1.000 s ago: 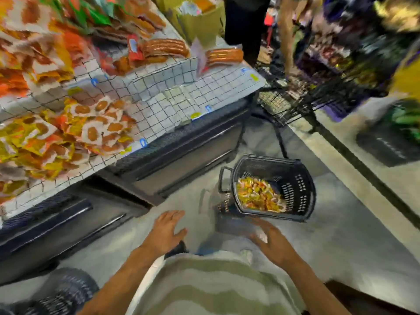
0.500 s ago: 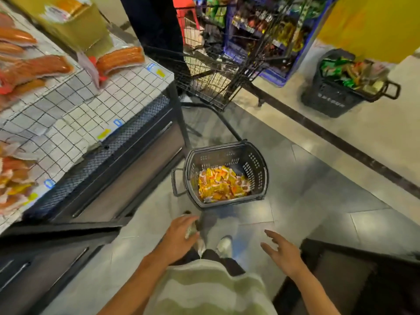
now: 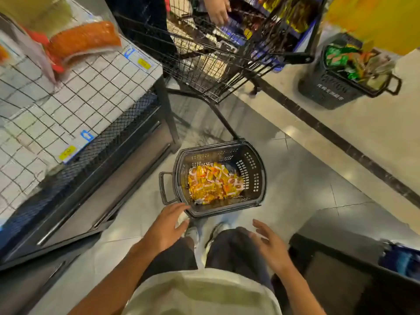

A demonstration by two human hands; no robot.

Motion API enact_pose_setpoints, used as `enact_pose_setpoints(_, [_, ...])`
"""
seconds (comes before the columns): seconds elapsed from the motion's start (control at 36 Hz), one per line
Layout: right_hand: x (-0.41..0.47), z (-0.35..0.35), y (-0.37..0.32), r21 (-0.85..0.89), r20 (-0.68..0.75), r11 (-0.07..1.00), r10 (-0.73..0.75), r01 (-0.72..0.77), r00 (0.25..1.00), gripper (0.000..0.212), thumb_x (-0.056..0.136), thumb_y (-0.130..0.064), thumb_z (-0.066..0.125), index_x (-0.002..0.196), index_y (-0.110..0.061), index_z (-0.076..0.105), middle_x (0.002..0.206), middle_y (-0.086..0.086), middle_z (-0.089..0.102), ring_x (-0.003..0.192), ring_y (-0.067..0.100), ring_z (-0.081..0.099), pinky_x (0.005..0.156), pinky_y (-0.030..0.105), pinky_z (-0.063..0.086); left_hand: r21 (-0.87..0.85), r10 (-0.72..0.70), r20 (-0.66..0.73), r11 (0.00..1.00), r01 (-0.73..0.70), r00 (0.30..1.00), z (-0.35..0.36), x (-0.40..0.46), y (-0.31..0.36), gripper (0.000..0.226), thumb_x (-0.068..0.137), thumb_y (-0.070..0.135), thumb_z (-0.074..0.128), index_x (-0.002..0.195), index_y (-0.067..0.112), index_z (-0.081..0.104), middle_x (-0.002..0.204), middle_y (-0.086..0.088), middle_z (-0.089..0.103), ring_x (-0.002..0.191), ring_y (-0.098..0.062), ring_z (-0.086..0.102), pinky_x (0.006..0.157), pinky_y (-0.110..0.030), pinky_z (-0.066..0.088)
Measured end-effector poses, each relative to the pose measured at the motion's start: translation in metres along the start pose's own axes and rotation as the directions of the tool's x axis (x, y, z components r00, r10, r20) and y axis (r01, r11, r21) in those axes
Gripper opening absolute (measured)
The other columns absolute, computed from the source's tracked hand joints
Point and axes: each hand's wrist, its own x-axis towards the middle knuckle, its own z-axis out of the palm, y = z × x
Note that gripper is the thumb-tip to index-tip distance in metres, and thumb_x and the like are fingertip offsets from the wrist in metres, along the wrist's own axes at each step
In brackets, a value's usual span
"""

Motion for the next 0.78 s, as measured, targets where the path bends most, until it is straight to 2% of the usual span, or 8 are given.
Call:
enact_pose_setpoints(0.14, [0.056, 0.007, -0.008, -0.004, 0.030, 0.998, 0.056, -0.056, 0.998, 0.042, 0.100, -0.026, 0.062, 0.141, -0.023, 0.053, 0.139, -0.007, 0.057, 0.121, 0.006, 0.052, 0.097, 0.015, 0.041, 0.015, -0.032, -0.004, 0.999, 0.032, 0.999, 0.004, 0.064, -0.021, 0.046, 0.097, 0.022, 0.063, 0.141, 0.017, 0.053, 0.148, -0.003, 0.050, 0.138, -0.023, 0.043, 0.114, -0.030, 0.030])
enact_pose_setpoints(0.22, [0.106, 0.014, 0.005, -0.035, 0.052, 0.995, 0.099, -0.097, 0.994, 0.041, 0.100, -0.028, 0.062, 0.140, -0.027, 0.053, 0.136, -0.009, 0.057, 0.120, 0.007, 0.052, 0.100, 0.021, 0.042, 0.028, -0.090, 0.014, 0.996, 0.090, 0.996, 0.024, 0.111, -0.041, 0.048, 0.099, 0.031, 0.058, 0.145, 0.024, 0.046, 0.152, 0.003, 0.045, 0.139, -0.018, 0.040, 0.110, -0.023, 0.030])
enact_pose_setpoints(0.33, [0.192, 0.026, 0.030, -0.106, 0.101, 0.987, 0.131, -0.120, 0.986, 0.041, 0.100, -0.027, 0.063, 0.139, -0.028, 0.053, 0.132, -0.010, 0.056, 0.120, 0.007, 0.053, 0.101, 0.022, 0.042, -0.047, -0.154, 0.007, 0.987, 0.154, 0.988, 0.068, 0.172, -0.070, 0.045, 0.096, 0.025, 0.064, 0.139, 0.024, 0.052, 0.142, 0.000, 0.054, 0.131, -0.019, 0.050, 0.100, -0.011, 0.029])
enact_pose_setpoints(0.42, [0.265, 0.036, 0.051, -0.155, 0.126, 0.979, 0.153, -0.133, 0.980, 0.044, 0.100, -0.019, 0.064, 0.142, -0.020, 0.053, 0.136, -0.002, 0.059, 0.128, 0.018, 0.056, 0.108, 0.032, 0.045, -0.073, -0.150, 0.038, 0.986, 0.152, 0.988, 0.111, 0.219, -0.091, 0.047, 0.092, 0.014, 0.064, 0.137, 0.022, 0.056, 0.138, -0.003, 0.055, 0.126, -0.024, 0.054, 0.103, -0.023, 0.040])
enact_pose_setpoints(0.5, [0.337, 0.053, 0.077, -0.211, 0.121, 0.972, 0.127, -0.100, 0.985, 0.046, 0.098, -0.013, 0.065, 0.142, -0.015, 0.053, 0.138, 0.005, 0.062, 0.129, 0.024, 0.057, 0.109, 0.033, 0.043, -0.024, -0.141, 0.093, 0.989, 0.144, 0.986, 0.159, 0.263, -0.116, 0.050, 0.094, 0.022, 0.060, 0.143, 0.026, 0.050, 0.146, 0.000, 0.049, 0.134, -0.022, 0.046, 0.111, -0.027, 0.035])
enact_pose_setpoints(0.58, [0.402, 0.073, 0.099, -0.213, 0.124, 0.969, 0.157, -0.128, 0.980, 0.047, 0.096, -0.018, 0.069, 0.142, -0.018, 0.056, 0.134, 0.004, 0.065, 0.122, 0.018, 0.060, 0.103, 0.028, 0.043, 0.078, -0.165, 0.182, 0.985, 0.153, 0.969, 0.204, 0.302, -0.141, 0.055, 0.097, 0.033, 0.056, 0.149, 0.026, 0.040, 0.154, 0.000, 0.039, 0.142, -0.019, 0.033, 0.115, -0.027, 0.026])
enact_pose_setpoints(0.67, [0.462, 0.092, 0.127, -0.240, 0.137, 0.959, 0.186, -0.150, 0.973, 0.051, 0.096, -0.024, 0.069, 0.144, -0.019, 0.054, 0.136, 0.006, 0.064, 0.125, 0.023, 0.058, 0.105, 0.031, 0.042, 0.159, -0.205, 0.226, 0.972, 0.172, 0.952, 0.245, 0.338, -0.162, 0.060, 0.099, 0.039, 0.051, 0.154, 0.028, 0.029, 0.159, 0.000, 0.028, 0.147, -0.022, 0.024, 0.119, -0.031, 0.021])
enact_pose_setpoints(0.78, [0.523, 0.109, 0.158, -0.371, 0.157, 0.927, 0.125, -0.059, 0.980, 0.058, 0.093, -0.021, 0.072, 0.146, -0.019, 0.049, 0.145, 0.006, 0.056, 0.136, 0.025, 0.050, 0.105, 0.024, 0.036, 0.164, -0.282, 0.225, 0.954, 0.249, 0.933, 0.284, 0.369, -0.186, 0.066, 0.100, 0.043, 0.049, 0.155, 0.044, 0.012, 0.166, 0.008, 0.001, 0.154, -0.023, 0.003, 0.123, -0.046, 0.017])
